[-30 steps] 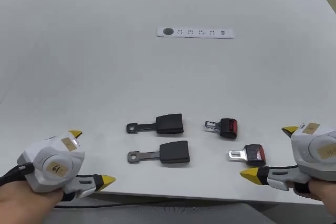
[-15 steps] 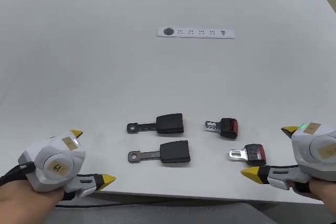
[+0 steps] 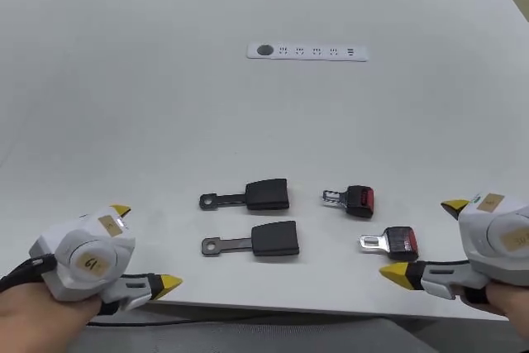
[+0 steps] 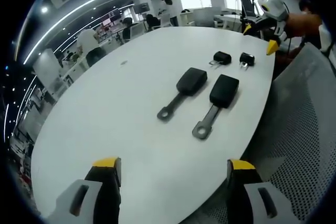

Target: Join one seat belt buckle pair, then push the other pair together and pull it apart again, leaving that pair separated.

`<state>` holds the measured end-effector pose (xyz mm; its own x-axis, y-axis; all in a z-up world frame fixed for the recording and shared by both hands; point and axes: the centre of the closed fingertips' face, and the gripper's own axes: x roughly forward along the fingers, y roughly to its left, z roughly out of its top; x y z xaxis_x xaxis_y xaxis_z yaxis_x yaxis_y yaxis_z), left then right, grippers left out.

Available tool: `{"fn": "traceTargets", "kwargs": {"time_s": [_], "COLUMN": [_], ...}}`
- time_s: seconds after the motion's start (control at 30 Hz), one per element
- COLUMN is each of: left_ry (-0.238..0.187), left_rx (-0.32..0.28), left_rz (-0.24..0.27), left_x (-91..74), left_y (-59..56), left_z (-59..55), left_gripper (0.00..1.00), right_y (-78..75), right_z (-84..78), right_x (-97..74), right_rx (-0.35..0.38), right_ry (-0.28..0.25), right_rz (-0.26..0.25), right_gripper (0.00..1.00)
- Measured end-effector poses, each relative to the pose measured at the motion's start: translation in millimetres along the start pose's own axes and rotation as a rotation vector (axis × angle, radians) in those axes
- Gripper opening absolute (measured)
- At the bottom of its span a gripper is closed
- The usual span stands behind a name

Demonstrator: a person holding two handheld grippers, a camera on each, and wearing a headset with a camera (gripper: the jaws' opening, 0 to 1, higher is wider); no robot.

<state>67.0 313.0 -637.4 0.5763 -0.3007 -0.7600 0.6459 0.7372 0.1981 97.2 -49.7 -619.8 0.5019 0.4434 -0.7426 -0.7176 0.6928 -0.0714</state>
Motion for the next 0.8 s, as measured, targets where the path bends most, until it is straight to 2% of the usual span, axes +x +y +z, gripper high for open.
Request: {"fn": "traceTargets", "kwargs": {"time_s": [0.47, 0.63, 0.7, 0.73, 0.77, 0.8], "left_ry": [0.009, 0.014, 0.012, 0.012, -0.005, -0.021], "left_rx": [0.007, 0.011, 0.033, 0.067, 0.097, 0.089], "left_rz": [-0.002, -0.006, -0.007, 0.019, 0.022, 0.005], "left_x": [0.0, -0.6, -2.0, -6.0, -8.1, -8.2], "left_y": [-1.0, -1.6, -1.9, 2.2, 3.1, 1.1], "left_z": [-1.5, -1.8, -0.4, 3.2, 7.6, 8.9], "left_gripper": [0.83, 0.82, 0.80, 0.76, 0.68, 0.65], "right_y": [4.0, 7.6, 8.2, 8.2, 9.2, 9.2], "right_z": [-1.4, -0.2, 0.2, 0.3, 1.1, 1.6], "right_x": [-0.6, -0.8, -0.8, -0.8, -1.0, -1.3], "right_rx": [0.000, -0.012, -0.016, -0.017, -0.030, -0.044], "right_ry": [0.000, -0.005, -0.006, -0.006, -0.006, -0.005], "right_rz": [0.011, 0.025, 0.030, 0.030, 0.039, 0.040], "right_gripper": [0.84, 0.80, 0.77, 0.77, 0.77, 0.77]}}
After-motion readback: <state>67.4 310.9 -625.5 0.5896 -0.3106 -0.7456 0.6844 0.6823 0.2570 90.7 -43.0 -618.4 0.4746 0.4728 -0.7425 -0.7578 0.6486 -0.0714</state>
